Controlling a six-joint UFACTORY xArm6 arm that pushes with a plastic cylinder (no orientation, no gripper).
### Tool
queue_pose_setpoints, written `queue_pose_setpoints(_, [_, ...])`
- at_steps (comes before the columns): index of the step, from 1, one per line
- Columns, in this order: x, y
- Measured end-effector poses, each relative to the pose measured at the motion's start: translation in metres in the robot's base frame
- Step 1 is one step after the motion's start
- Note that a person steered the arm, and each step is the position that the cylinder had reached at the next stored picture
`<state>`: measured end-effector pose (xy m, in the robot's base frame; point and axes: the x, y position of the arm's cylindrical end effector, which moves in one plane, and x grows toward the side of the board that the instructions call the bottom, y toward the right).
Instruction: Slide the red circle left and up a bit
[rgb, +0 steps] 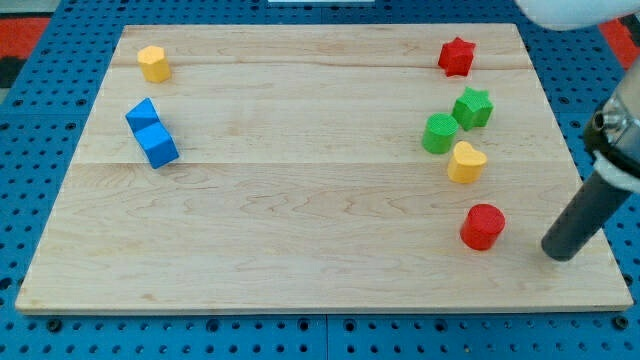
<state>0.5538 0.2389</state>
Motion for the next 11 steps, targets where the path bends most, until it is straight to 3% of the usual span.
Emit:
queue_pose_setpoints(4, [-0.041, -0.166])
queue_pose_setpoints(5, [-0.058, -0.152])
queue_pose_setpoints(8, [-0.071, -0.239])
queue_pose_setpoints(9, [-0.106, -0.236])
queue_pose_setpoints(11, [-0.107, -0.308])
